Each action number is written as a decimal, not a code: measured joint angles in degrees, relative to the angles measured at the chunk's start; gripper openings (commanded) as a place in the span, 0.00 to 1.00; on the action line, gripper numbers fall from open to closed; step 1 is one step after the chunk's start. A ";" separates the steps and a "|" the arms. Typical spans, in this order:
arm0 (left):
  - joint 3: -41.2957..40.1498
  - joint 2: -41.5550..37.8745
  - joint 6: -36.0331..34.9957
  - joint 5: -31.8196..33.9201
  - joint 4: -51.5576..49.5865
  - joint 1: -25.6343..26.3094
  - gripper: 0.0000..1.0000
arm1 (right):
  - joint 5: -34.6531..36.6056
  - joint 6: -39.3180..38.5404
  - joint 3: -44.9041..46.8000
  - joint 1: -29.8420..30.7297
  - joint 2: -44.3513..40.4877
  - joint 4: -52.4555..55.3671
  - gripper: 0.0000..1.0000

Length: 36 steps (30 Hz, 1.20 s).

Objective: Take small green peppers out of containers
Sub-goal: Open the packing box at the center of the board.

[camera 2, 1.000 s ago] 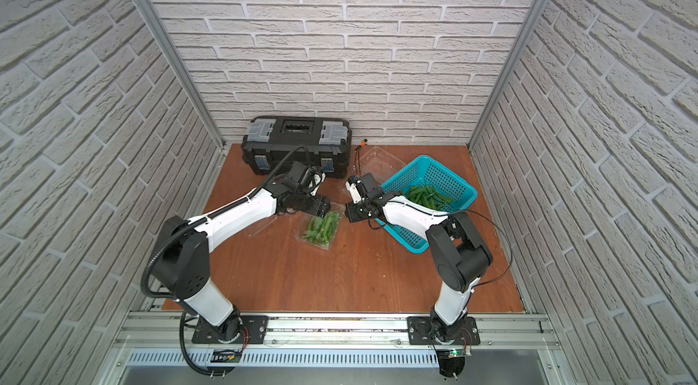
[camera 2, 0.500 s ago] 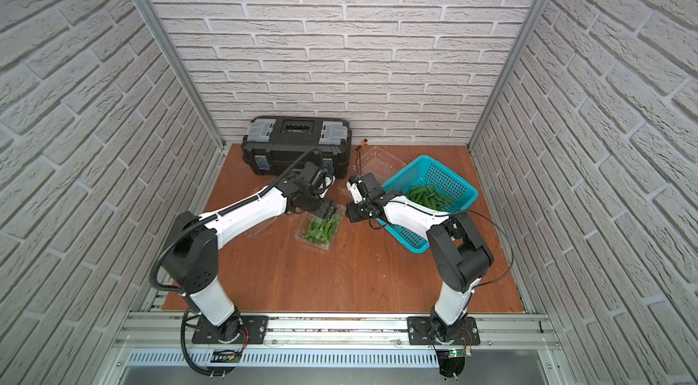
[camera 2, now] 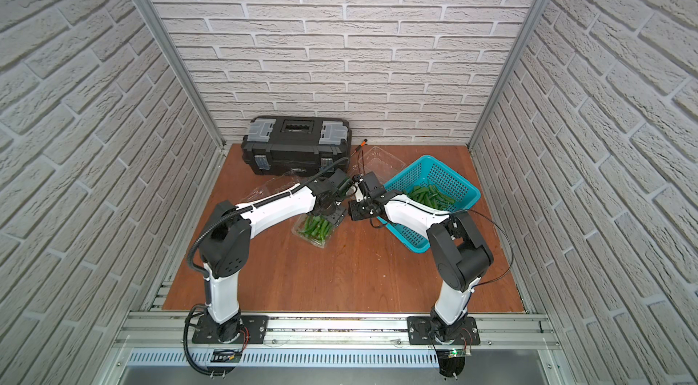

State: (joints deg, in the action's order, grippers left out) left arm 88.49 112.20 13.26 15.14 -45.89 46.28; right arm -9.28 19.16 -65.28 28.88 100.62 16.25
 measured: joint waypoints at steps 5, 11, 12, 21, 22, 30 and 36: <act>0.24 0.39 0.57 0.68 -1.31 0.46 0.51 | 0.00 -0.07 0.26 -0.02 -0.15 -0.37 0.31; 1.16 1.14 1.31 0.57 -2.40 0.48 0.09 | -0.02 -0.11 0.81 -0.09 -0.55 -0.98 0.31; 1.18 1.14 1.38 0.46 -2.40 0.48 0.03 | -0.04 -0.17 0.98 -0.09 -0.66 -1.11 0.31; 0.72 1.22 1.31 -4.52 -1.05 -1.27 0.00 | -0.44 -0.76 1.11 -0.17 -0.81 -1.03 0.32; 0.59 1.22 1.31 -5.20 -0.72 -1.49 0.00 | -0.59 -0.90 1.11 -0.20 -0.81 -1.01 0.31; -1.36 0.44 1.33 -9.07 2.27 -2.93 0.00 | -2.47 -1.07 1.11 -0.28 -0.81 -1.09 0.31; -4.00 -2.69 1.31 -11.21 5.03 -3.43 0.00 | -4.50 -1.03 1.11 -0.13 -0.81 -1.70 0.32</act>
State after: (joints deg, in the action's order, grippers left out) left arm 84.49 109.51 14.57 3.92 -40.86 42.85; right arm -13.78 18.13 -64.16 28.75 99.81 14.55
